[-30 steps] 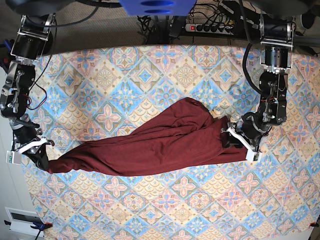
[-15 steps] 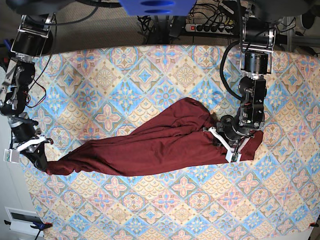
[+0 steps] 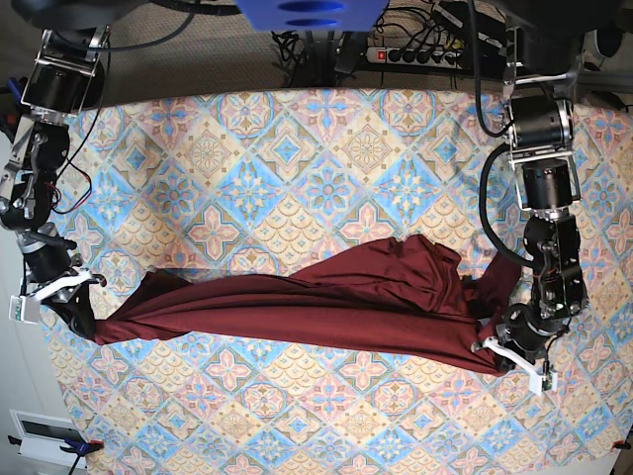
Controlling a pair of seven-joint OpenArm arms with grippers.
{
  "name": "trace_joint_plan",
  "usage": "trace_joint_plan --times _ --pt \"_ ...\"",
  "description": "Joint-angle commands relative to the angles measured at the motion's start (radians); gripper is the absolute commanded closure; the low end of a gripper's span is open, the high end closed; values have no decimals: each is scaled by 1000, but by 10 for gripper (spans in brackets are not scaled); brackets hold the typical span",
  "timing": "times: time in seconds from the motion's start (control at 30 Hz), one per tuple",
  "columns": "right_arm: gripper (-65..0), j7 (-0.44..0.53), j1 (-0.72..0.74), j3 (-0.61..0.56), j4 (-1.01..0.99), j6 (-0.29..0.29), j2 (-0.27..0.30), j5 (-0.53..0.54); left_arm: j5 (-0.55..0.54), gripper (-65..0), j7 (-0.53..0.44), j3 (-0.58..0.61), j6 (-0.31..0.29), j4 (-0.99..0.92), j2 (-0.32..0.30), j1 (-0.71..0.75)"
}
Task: Layout the t-shirt on the table in an organized manner, then fold the t-shirt properly
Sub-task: 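Hold the stretched shirt with both grippers and lay it flat, then release the shirt with both grippers and lift them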
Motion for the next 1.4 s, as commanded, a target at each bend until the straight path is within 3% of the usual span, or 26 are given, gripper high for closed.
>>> trace_joint_plan --times 0.0,0.23,0.33,0.47,0.53,0.67,0.8,0.93,1.07,1.27,1.37 --pt "0 31 18 0 21 7 24 16 -9 0 -57 -6 -2 3 -14 -52" --pt "0 37 27 -130 -25 7 19 14 0 0 -146 -3 -2 -155 -49 -186" --pt "0 37 117 -152 -119 7 -33 14 0 -3 -178 0 -2 -229 -49 -224" --pt "-21 35 248 -166 -230 7 -42 14 2 -11 -193 0 0 -257 -45 -244" --pt "-55 34 298 -166 -277 4 -41 14 2 -53 -195 0 15 -257 -45 -246" --pt "-113 34 384 -166 -371 4 -41 14 2 -159 -197 2 130 -257 -45 -244" --pt "-136 31 395 -166 -378 4 -41 14 2 -221 -187 2 135 -257 -46 -230" --pt "-138 -72 323 -167 -296 4 -41 14 -5 -225 -169 2 135 -200 -52 -146" --pt "-139 -140 209 -184 -200 4 -39 14 -11 -225 -83 2 135 49 -75 18" --pt "-139 -146 145 -307 -160 4 -39 13 -11 -225 3 2 135 308 -74 236" --pt "-139 -146 145 -350 -173 4 -45 -60 -40 -226 18 2 135 346 -72 320"
